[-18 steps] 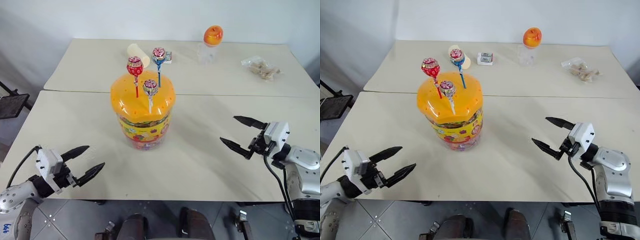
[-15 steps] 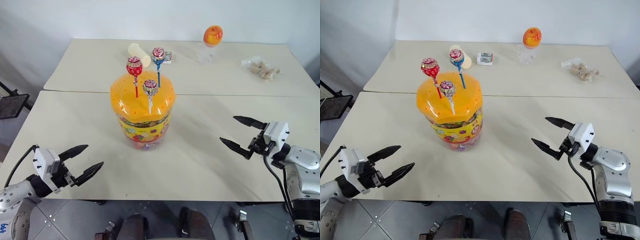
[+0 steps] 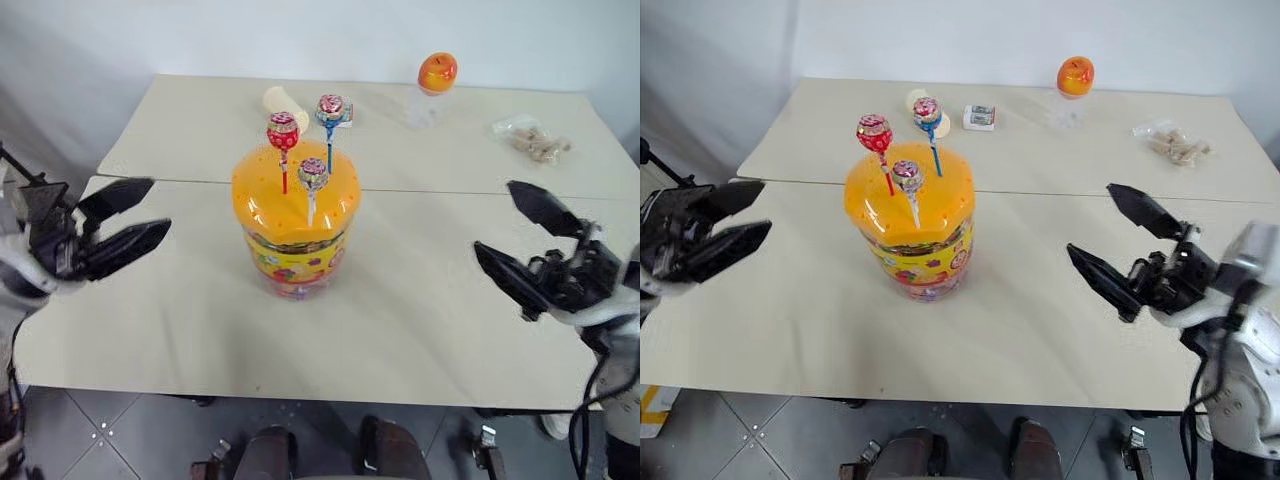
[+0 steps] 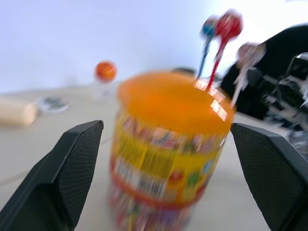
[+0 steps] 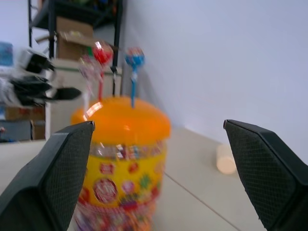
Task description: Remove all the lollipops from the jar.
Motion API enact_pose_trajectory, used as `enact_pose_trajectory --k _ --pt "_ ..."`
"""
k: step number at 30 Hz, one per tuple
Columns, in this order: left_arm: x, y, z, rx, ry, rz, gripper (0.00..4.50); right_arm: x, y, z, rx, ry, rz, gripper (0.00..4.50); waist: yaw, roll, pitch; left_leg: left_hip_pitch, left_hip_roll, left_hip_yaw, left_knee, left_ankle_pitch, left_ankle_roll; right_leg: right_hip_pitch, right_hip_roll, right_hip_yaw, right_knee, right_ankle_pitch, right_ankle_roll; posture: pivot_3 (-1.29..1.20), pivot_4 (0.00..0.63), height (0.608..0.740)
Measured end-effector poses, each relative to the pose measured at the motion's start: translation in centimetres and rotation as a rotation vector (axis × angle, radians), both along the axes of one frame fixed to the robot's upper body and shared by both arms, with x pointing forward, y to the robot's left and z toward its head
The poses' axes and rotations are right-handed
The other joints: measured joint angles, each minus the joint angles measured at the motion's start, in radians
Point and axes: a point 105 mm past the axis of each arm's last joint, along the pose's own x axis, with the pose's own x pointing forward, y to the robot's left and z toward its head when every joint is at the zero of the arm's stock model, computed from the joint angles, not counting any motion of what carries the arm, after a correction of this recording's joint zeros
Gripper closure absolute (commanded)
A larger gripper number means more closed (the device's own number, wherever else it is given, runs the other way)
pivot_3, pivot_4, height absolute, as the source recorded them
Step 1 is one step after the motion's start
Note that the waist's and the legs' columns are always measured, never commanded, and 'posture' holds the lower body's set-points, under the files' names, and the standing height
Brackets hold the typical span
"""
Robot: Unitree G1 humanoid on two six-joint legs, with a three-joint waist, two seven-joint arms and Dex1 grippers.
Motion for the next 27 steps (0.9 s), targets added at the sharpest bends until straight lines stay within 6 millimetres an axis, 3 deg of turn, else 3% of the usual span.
enact_pose_trajectory --k 3,6,9,11,15,21,27 --pt "0.4 -1.9 1.2 0.026 -0.043 -0.111 0.00 -1.6 0.8 0.6 0.034 -0.019 0.028 0.01 -0.001 0.000 0.000 0.000 0.000 0.000 0.000 0.000 0.000 0.000 0.001 0.000 0.000 0.000 0.000 0.00 0.150 0.740" --pt "1.3 -3.9 1.9 0.023 -0.070 -0.207 0.00 -2.4 1.5 -0.2 0.027 -0.002 0.053 0.01 0.000 0.000 0.000 0.000 0.000 0.001 0.000 0.000 0.000 0.000 0.001 0.000 0.000 0.000 0.000 0.00 0.150 0.740" --pt "1.4 -6.7 2.6 0.075 -0.107 -0.354 0.00 -2.7 2.5 -1.1 -0.006 0.013 0.094 0.01 0.000 -0.001 0.000 0.000 0.000 0.002 0.001 0.000 0.000 0.000 0.001 0.001 -0.001 0.000 0.000 0.00 0.150 0.740" --pt "1.8 -7.3 2.6 0.078 -0.114 -0.389 0.00 -2.6 2.6 -1.1 -0.006 0.002 0.088 0.01 -0.006 -0.001 0.000 0.001 0.000 0.003 0.000 0.000 0.000 0.000 0.002 0.001 -0.001 0.000 0.000 0.00 0.150 0.740" --pt "3.2 -7.8 1.1 0.093 -0.066 -0.410 0.89 -2.7 2.9 -0.7 -0.009 -0.041 0.093 0.00 -0.012 -0.001 0.000 0.000 0.001 0.003 0.000 0.000 0.000 -0.001 0.003 0.001 -0.001 0.000 0.000 0.00 0.150 0.740" --pt "3.8 -8.9 1.7 0.098 -0.106 -0.435 2.69 -2.6 3.1 -0.6 0.006 -0.049 0.093 0.00 0.000 -0.002 0.000 0.000 0.001 0.002 0.001 0.000 0.000 -0.001 0.003 0.001 -0.001 0.000 0.000 0.00 0.150 0.740" --pt "4.4 -9.5 0.9 0.095 -0.091 -0.436 4.49 -2.4 3.1 -0.6 0.007 -0.058 0.068 0.00 -0.001 -0.002 0.000 0.000 0.001 0.002 0.001 0.000 0.000 -0.001 0.003 0.001 -0.001 0.000 0.000 0.00 0.150 0.740"
